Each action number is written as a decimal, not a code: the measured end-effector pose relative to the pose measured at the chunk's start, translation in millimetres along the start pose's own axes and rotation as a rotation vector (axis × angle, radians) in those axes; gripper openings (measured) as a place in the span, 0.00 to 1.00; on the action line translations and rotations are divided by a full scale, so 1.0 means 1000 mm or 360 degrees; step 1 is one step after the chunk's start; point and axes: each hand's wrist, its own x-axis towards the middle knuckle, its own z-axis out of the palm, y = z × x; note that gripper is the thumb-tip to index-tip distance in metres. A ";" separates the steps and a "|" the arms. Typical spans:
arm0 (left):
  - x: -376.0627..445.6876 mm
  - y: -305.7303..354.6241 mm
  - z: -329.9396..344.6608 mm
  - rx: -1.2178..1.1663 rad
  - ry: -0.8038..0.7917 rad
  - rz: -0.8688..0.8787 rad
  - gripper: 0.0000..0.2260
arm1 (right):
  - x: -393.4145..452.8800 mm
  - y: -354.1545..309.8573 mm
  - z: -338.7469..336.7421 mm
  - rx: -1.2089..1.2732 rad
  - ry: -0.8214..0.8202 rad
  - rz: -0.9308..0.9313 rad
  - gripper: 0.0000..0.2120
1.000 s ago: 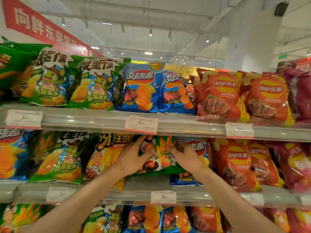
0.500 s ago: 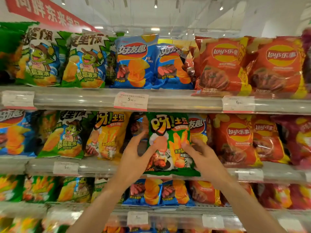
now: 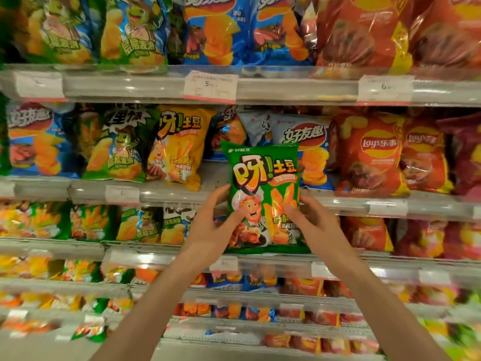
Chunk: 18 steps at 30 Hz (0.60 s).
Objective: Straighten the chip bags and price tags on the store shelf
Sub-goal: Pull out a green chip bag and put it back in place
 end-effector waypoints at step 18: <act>-0.122 -0.056 -0.250 -0.0001 0.0012 0.0076 0.26 | -0.120 -0.078 0.240 -0.0134 0.0050 0.0031 0.17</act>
